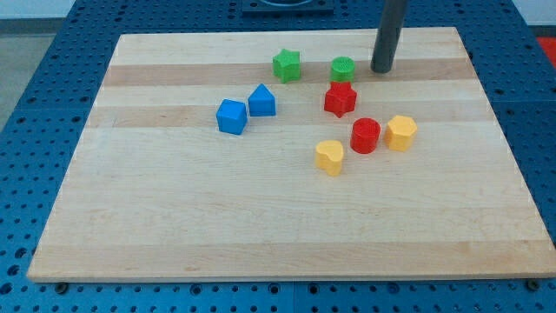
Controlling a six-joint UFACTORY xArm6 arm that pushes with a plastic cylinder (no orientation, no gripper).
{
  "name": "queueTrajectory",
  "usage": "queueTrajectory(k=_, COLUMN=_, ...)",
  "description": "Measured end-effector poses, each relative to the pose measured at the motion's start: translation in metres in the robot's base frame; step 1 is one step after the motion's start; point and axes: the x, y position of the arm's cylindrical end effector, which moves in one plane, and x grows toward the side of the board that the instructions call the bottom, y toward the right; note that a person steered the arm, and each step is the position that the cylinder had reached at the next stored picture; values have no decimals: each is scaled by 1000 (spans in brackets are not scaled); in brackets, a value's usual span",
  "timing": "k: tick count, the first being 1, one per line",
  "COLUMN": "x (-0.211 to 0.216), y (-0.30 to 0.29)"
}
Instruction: Move green circle at center left of the board
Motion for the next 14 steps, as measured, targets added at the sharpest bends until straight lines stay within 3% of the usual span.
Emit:
queueTrajectory(k=3, x=10, y=-87)
queueTrajectory(k=8, x=61, y=-191)
queueTrajectory(k=14, x=31, y=-306)
